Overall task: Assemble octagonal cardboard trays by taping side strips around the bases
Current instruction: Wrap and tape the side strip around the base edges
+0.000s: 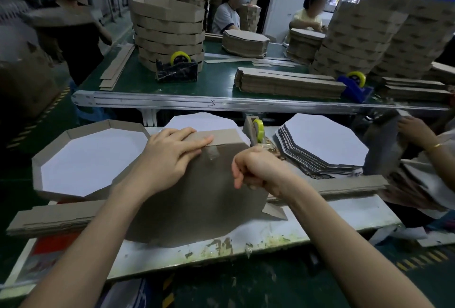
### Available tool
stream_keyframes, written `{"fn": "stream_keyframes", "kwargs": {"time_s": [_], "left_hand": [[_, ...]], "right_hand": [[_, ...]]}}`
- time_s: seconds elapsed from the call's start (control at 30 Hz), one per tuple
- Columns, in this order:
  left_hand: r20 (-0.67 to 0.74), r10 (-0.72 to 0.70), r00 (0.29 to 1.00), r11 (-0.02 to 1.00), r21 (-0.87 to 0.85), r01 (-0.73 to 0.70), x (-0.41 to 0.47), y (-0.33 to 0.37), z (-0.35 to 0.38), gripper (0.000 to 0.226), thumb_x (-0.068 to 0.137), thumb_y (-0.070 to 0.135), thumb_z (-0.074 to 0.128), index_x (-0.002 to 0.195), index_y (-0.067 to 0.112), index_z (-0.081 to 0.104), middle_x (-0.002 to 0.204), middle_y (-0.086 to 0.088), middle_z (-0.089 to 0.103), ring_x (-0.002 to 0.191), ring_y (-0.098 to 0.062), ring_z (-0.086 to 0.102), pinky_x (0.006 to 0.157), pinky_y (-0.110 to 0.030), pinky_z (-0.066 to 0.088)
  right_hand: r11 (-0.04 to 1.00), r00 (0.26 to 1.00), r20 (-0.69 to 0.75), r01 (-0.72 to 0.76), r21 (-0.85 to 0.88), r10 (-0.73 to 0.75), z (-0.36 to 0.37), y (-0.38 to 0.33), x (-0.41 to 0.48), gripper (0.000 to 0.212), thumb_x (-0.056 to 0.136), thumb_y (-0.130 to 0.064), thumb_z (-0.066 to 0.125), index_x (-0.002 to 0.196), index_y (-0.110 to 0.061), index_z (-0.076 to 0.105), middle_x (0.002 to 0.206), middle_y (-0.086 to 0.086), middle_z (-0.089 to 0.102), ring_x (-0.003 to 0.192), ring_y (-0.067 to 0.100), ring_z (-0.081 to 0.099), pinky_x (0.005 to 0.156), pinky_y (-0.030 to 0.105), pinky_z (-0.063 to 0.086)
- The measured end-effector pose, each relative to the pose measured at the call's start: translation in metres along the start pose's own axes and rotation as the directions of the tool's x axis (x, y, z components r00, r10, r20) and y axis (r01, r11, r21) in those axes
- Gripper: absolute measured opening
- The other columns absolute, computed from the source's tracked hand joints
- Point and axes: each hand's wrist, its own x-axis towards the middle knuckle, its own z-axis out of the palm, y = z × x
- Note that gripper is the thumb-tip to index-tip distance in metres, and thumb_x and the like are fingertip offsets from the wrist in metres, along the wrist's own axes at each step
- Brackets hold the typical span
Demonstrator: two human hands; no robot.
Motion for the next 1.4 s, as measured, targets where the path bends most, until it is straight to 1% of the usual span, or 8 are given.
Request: {"fn": "stream_keyframes", "kwargs": {"time_s": [0.13, 0.23, 0.4, 0.6, 0.77, 0.87, 1.07, 1.4], "left_hand": [[0.004, 0.047, 0.999, 0.999, -0.020, -0.047, -0.005, 0.010, 0.002, 0.041, 0.097, 0.041, 0.029, 0.134, 0.055, 0.040, 0.145, 0.004, 0.047, 0.127, -0.023, 0.038, 0.101, -0.036, 0.023], [0.008, 0.025, 1.000, 0.997, -0.073, -0.025, -0.002, 0.007, 0.002, 0.037, 0.101, 0.038, 0.032, 0.132, 0.057, 0.038, 0.146, 0.005, 0.047, 0.128, -0.022, 0.037, 0.102, -0.035, 0.022], [0.014, -0.026, 1.000, 0.994, -0.101, 0.027, 0.000, 0.011, -0.001, 0.032, 0.095, 0.046, 0.041, 0.121, 0.065, 0.043, 0.143, 0.009, 0.049, 0.128, -0.016, 0.038, 0.104, -0.038, 0.026], [-0.060, -0.186, 0.981, 0.971, -0.163, 0.174, 0.011, 0.028, -0.003, 0.014, 0.078, 0.080, 0.045, 0.080, 0.070, 0.055, 0.132, 0.010, 0.061, 0.133, -0.017, 0.043, 0.114, -0.045, 0.019], [-0.204, -0.132, 0.970, 0.984, -0.147, 0.103, 0.015, 0.030, 0.005, 0.034, 0.075, 0.071, 0.060, 0.091, 0.046, 0.075, 0.114, 0.004, 0.071, 0.112, -0.013, 0.059, 0.104, -0.039, 0.032], [-0.243, -0.097, 0.965, 0.993, -0.093, 0.077, 0.014, 0.027, 0.009, 0.031, 0.074, 0.064, 0.061, 0.090, 0.042, 0.076, 0.106, 0.004, 0.073, 0.100, -0.017, 0.065, 0.085, -0.033, 0.040], [-0.255, -0.014, 0.967, 0.996, 0.082, 0.036, 0.012, 0.023, 0.013, 0.039, 0.076, 0.060, 0.060, 0.107, 0.039, 0.073, 0.104, 0.009, 0.070, 0.095, -0.020, 0.064, 0.081, -0.035, 0.043], [0.082, -0.138, 0.987, 0.869, 0.489, 0.081, 0.031, 0.034, 0.017, 0.112, 0.064, 0.084, 0.056, 0.151, 0.026, 0.015, 0.141, 0.005, 0.045, 0.130, -0.021, 0.042, 0.109, -0.052, 0.023]], "right_hand": [[0.952, 0.926, -0.267, 0.296, 0.078, -0.266, -0.023, -0.012, 0.003, 0.039, 0.081, 0.004, 0.037, 0.051, -0.013, 0.055, 0.047, 0.003, 0.056, 0.040, 0.011, 0.037, 0.037, 0.017, 0.028], [0.889, 0.774, -0.446, 0.439, -0.132, -0.449, -0.031, -0.019, 0.016, 0.033, 0.086, 0.002, 0.043, 0.062, -0.012, 0.060, 0.055, -0.002, 0.058, 0.049, 0.011, 0.043, 0.045, 0.016, 0.035], [0.870, 0.871, -0.211, 0.360, -0.338, -0.443, -0.033, -0.009, 0.043, 0.014, 0.097, -0.022, 0.058, 0.100, -0.019, 0.071, 0.091, -0.007, 0.071, 0.075, -0.001, 0.059, 0.062, 0.007, 0.043], [0.854, 0.906, -0.089, 0.351, -0.384, -0.413, -0.027, 0.001, 0.055, 0.025, 0.098, -0.039, 0.058, 0.079, -0.025, 0.068, 0.078, -0.010, 0.064, 0.070, -0.002, 0.053, 0.065, 0.018, 0.040], [0.854, 0.909, -0.069, 0.356, -0.379, -0.410, -0.028, -0.001, 0.055, 0.029, 0.099, -0.037, 0.055, 0.075, -0.023, 0.062, 0.079, -0.004, 0.060, 0.070, 0.002, 0.049, 0.064, 0.019, 0.037], [0.860, 0.908, -0.072, 0.363, -0.358, -0.413, -0.028, 0.001, 0.055, 0.031, 0.100, -0.037, 0.054, 0.083, -0.015, 0.066, 0.079, -0.005, 0.060, 0.070, 0.001, 0.050, 0.062, 0.016, 0.037], [0.879, 0.913, -0.098, 0.346, -0.330, -0.396, -0.025, 0.003, 0.062, 0.029, 0.100, -0.038, 0.053, 0.081, -0.020, 0.066, 0.072, -0.015, 0.058, 0.070, -0.002, 0.051, 0.063, 0.016, 0.037], [0.853, 0.900, -0.030, 0.400, -0.337, -0.434, -0.029, 0.004, 0.062, 0.032, 0.100, -0.039, 0.053, 0.072, -0.028, 0.064, 0.064, -0.020, 0.061, 0.062, -0.007, 0.052, 0.056, 0.008, 0.036]]}}
